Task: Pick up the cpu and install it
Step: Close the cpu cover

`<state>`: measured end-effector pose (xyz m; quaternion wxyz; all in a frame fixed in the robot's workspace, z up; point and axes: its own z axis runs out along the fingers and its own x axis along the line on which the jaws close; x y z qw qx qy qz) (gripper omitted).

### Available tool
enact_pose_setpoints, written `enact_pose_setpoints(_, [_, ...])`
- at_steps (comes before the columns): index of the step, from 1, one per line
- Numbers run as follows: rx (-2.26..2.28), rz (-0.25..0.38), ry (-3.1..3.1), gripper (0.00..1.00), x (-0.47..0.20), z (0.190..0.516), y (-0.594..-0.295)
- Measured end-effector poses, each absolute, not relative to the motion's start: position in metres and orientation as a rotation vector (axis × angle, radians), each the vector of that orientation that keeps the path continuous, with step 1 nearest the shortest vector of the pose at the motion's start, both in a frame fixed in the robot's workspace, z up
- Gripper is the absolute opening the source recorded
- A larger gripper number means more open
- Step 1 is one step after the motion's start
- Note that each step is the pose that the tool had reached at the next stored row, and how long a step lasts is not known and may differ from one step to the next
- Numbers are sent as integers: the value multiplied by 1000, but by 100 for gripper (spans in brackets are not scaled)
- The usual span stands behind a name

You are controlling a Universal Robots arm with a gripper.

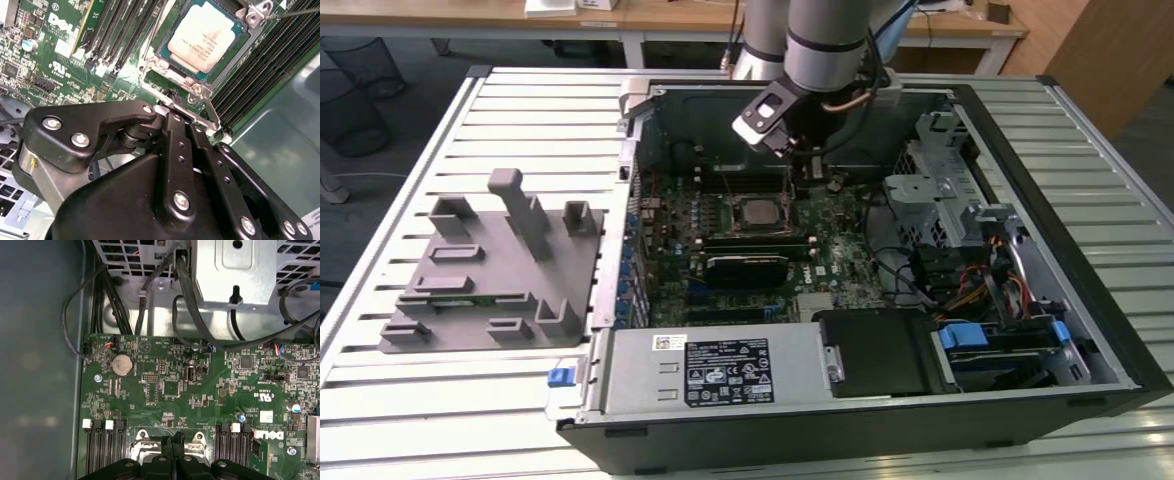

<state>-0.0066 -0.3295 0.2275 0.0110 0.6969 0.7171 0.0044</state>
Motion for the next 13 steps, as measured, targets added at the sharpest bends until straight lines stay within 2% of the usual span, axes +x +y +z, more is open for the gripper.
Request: enact_pose_setpoints(13, [2174,14,2237,11,-32,221,-330])
